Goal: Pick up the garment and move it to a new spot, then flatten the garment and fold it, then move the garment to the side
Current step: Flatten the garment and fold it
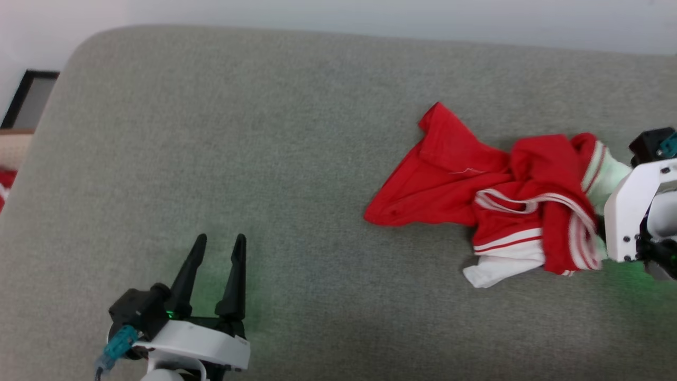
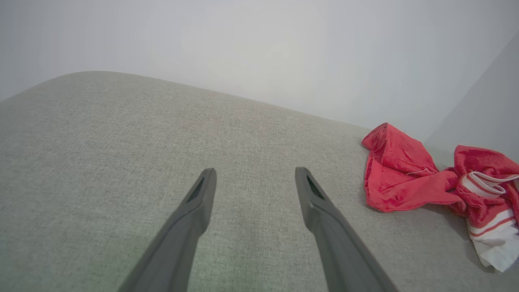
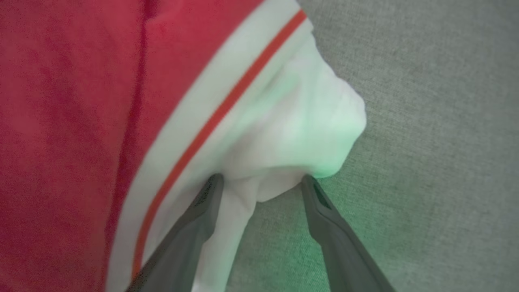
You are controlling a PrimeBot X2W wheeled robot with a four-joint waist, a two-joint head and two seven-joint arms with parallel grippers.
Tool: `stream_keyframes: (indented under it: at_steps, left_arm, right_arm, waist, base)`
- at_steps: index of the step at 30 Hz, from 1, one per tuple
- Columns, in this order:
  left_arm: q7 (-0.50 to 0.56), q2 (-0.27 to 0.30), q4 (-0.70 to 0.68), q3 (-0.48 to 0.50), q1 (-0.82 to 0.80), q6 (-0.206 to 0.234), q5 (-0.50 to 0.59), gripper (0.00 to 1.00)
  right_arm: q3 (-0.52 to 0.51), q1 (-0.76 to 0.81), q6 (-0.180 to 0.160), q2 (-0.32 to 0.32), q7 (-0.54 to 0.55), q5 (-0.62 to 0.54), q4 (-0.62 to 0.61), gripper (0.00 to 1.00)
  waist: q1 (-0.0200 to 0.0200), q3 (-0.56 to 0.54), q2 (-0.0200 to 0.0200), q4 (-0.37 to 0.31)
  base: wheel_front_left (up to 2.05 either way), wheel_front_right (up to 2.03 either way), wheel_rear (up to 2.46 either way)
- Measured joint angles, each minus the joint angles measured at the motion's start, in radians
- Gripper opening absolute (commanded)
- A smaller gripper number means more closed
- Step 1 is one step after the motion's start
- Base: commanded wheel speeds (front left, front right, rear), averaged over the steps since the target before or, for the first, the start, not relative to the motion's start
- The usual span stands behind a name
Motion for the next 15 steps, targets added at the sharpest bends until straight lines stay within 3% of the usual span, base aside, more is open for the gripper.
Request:
stream_keyframes:
  at_steps: [3, 5, 7, 8, 15]
  left_arm:
    - [0.0, -0.007, 0.005, -0.001, -0.006, 0.0, -0.004, 1.0]
    - [0.0, -0.012, 0.007, 0.0, -0.007, 0.0, -0.005, 1.0]
    - [0.0, -0.014, 0.007, 0.002, -0.008, 0.0, -0.005, 1.0]
    - [0.0, -0.015, 0.008, 0.003, -0.009, 0.0, -0.005, 1.0]
    - [0.0, -0.015, 0.007, -0.003, -0.019, 0.0, -0.008, 1.0]
  right_arm:
    - [0.012, -0.019, 0.0, -0.002, 0.005, 0.006, 0.013, 1.0]
    - [0.033, -0.024, 0.0, -0.012, 0.004, 0.007, 0.008, 0.73]
    - [0.037, -0.029, 0.0, -0.018, -0.006, 0.02, 0.006, 0.11]
    - [0.039, -0.029, 0.0, -0.022, -0.007, 0.025, 0.005, 0.0]
    - [-0.004, -0.03, 0.001, -0.075, -0.081, 0.022, 0.009, 0.0]
  waist:
    - [0.0, 0.024, 0.0, 0.014]
    - [0.0, 0.034, 0.0, 0.023]
    - [0.0, 0.043, 0.0, 0.028]
    - [0.0, 0.046, 0.0, 0.028]
    - [0.0, 0.05, 0.0, 0.004]
  base:
    - [0.0, 0.0, 0.0]
    - [0.0, 0.0, 0.0]
    - [0.0, 0.0, 0.0]
    - [0.0, 0.0, 0.0]
    - [0.0, 0.0, 0.0]
